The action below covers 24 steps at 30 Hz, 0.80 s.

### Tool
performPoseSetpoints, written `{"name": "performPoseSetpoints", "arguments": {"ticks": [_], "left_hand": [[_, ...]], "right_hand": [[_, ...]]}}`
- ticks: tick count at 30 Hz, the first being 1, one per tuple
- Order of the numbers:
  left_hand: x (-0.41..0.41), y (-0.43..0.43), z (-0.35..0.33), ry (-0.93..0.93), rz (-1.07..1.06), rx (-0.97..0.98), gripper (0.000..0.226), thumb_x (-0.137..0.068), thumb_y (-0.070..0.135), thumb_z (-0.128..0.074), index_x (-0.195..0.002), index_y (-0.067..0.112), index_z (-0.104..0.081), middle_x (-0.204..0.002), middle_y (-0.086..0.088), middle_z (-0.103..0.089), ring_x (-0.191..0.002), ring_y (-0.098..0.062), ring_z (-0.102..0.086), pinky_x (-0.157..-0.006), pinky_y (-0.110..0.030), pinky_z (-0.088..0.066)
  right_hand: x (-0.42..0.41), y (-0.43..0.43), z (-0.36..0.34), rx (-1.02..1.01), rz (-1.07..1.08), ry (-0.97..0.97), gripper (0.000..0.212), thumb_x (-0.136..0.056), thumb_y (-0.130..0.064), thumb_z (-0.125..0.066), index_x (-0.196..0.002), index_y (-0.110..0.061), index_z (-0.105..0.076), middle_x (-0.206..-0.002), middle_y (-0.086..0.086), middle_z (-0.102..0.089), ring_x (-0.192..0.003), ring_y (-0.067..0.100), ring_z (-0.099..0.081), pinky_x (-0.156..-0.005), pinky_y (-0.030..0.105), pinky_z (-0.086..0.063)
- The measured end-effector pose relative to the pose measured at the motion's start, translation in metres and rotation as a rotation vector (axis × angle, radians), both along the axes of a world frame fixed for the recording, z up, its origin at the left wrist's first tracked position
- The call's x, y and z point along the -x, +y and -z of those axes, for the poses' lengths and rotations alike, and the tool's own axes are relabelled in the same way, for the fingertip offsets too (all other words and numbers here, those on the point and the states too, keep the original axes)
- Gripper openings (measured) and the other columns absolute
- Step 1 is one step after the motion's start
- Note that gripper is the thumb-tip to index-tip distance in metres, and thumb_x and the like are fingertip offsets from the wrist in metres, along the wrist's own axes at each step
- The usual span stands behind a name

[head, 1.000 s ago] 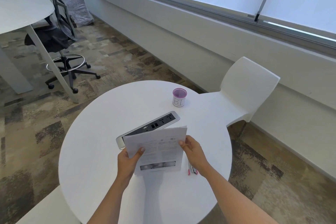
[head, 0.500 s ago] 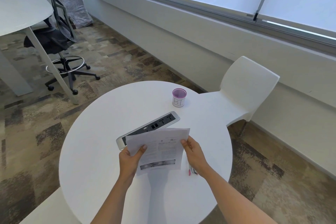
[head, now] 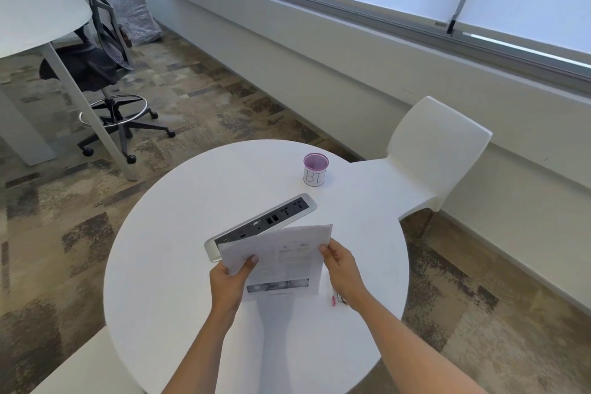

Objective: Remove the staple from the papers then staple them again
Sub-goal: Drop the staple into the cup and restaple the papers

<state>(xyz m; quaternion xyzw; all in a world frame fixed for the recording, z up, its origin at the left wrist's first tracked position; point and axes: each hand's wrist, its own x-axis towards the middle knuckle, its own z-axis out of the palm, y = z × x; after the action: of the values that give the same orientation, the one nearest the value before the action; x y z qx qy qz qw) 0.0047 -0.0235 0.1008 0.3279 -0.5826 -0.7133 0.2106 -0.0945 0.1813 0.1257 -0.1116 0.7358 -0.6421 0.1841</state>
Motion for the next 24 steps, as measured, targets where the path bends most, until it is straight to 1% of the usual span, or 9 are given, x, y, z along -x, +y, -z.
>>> {"name": "performPoseSetpoints", "arguments": {"ticks": [2, 4, 7, 10, 13, 15, 19, 20, 24], "left_hand": [[0.001, -0.001, -0.002, 0.006, -0.002, -0.001, 0.017, -0.078, 0.013, -0.081, -0.092, 0.017, -0.073, -0.091, 0.001, -0.076, -0.084, -0.016, -0.071, -0.074, -0.028, -0.054], [0.000, -0.001, -0.004, 0.011, -0.004, 0.000, 0.017, -0.078, 0.013, -0.081, -0.093, 0.016, -0.073, -0.090, 0.002, -0.077, -0.083, -0.017, -0.072, -0.075, -0.031, -0.055], [-0.001, -0.002, -0.004, 0.023, -0.005, 0.003, 0.020, -0.078, 0.014, -0.081, -0.096, 0.016, -0.073, -0.091, 0.004, -0.078, -0.083, -0.013, -0.073, -0.076, -0.030, -0.056], [-0.002, -0.001, -0.003, 0.022, -0.001, 0.010, 0.025, -0.079, 0.013, -0.080, -0.102, 0.016, -0.071, -0.099, 0.000, -0.076, -0.089, -0.018, -0.072, -0.079, -0.034, -0.056], [-0.005, 0.002, 0.002, 0.018, -0.004, 0.008, 0.025, -0.080, 0.014, -0.079, -0.102, 0.018, -0.069, -0.101, -0.002, -0.075, -0.092, -0.020, -0.071, -0.078, -0.033, -0.055], [-0.007, 0.003, 0.003, 0.011, -0.003, 0.003, 0.023, -0.079, 0.017, -0.079, -0.101, 0.018, -0.070, -0.100, -0.002, -0.076, -0.092, -0.022, -0.071, -0.074, -0.031, -0.055], [-0.009, 0.005, 0.005, -0.002, -0.009, 0.008, 0.024, -0.079, 0.018, -0.080, -0.101, 0.013, -0.071, -0.099, -0.005, -0.076, -0.092, -0.025, -0.071, -0.074, -0.032, -0.055], [-0.009, 0.005, 0.005, 0.001, -0.013, 0.009, 0.023, -0.079, 0.018, -0.080, -0.100, 0.013, -0.072, -0.098, -0.004, -0.076, -0.091, -0.025, -0.071, -0.074, -0.032, -0.055], [-0.008, 0.005, 0.000, 0.021, -0.021, 0.015, 0.021, -0.076, 0.020, -0.081, -0.095, 0.019, -0.072, -0.092, 0.004, -0.078, -0.084, -0.015, -0.073, -0.074, -0.033, -0.057]], "right_hand": [[0.001, 0.000, 0.001, 0.000, -0.001, 0.008, 0.026, -0.104, -0.020, -0.043, -0.114, -0.026, -0.066, -0.111, -0.011, -0.073, -0.106, 0.008, -0.066, -0.089, 0.020, -0.051], [0.002, -0.001, 0.001, 0.007, 0.004, 0.017, 0.026, -0.104, -0.019, -0.044, -0.115, -0.024, -0.067, -0.111, -0.010, -0.073, -0.106, 0.009, -0.066, -0.091, 0.022, -0.051], [0.002, -0.002, -0.001, 0.011, 0.007, 0.031, 0.026, -0.104, -0.019, -0.044, -0.116, -0.023, -0.067, -0.110, -0.010, -0.073, -0.105, 0.008, -0.066, -0.089, 0.020, -0.051], [-0.001, -0.001, 0.000, 0.000, -0.002, 0.026, 0.025, -0.104, -0.020, -0.043, -0.112, -0.027, -0.066, -0.110, -0.011, -0.073, -0.103, 0.005, -0.066, -0.086, 0.016, -0.051], [-0.004, 0.002, 0.007, -0.035, -0.015, 0.020, 0.024, -0.104, -0.019, -0.044, -0.112, -0.016, -0.066, -0.109, -0.008, -0.072, -0.104, 0.010, -0.065, -0.087, 0.021, -0.053], [-0.005, 0.004, 0.011, -0.039, -0.019, 0.020, 0.023, -0.104, -0.017, -0.044, -0.112, -0.012, -0.065, -0.109, -0.006, -0.073, -0.104, 0.014, -0.065, -0.088, 0.020, -0.052], [-0.005, 0.005, 0.011, -0.036, -0.013, 0.028, 0.024, -0.104, -0.014, -0.043, -0.110, -0.013, -0.066, -0.107, -0.004, -0.073, -0.103, 0.016, -0.065, -0.087, 0.023, -0.052], [-0.005, 0.005, 0.010, -0.035, -0.012, 0.030, 0.024, -0.104, -0.015, -0.043, -0.109, -0.016, -0.067, -0.107, -0.006, -0.073, -0.102, 0.014, -0.065, -0.087, 0.021, -0.052], [-0.005, 0.004, 0.002, -0.025, 0.001, 0.031, 0.026, -0.104, -0.017, -0.043, -0.107, -0.026, -0.067, -0.105, -0.013, -0.073, -0.099, 0.006, -0.065, -0.083, 0.014, -0.051]]}}
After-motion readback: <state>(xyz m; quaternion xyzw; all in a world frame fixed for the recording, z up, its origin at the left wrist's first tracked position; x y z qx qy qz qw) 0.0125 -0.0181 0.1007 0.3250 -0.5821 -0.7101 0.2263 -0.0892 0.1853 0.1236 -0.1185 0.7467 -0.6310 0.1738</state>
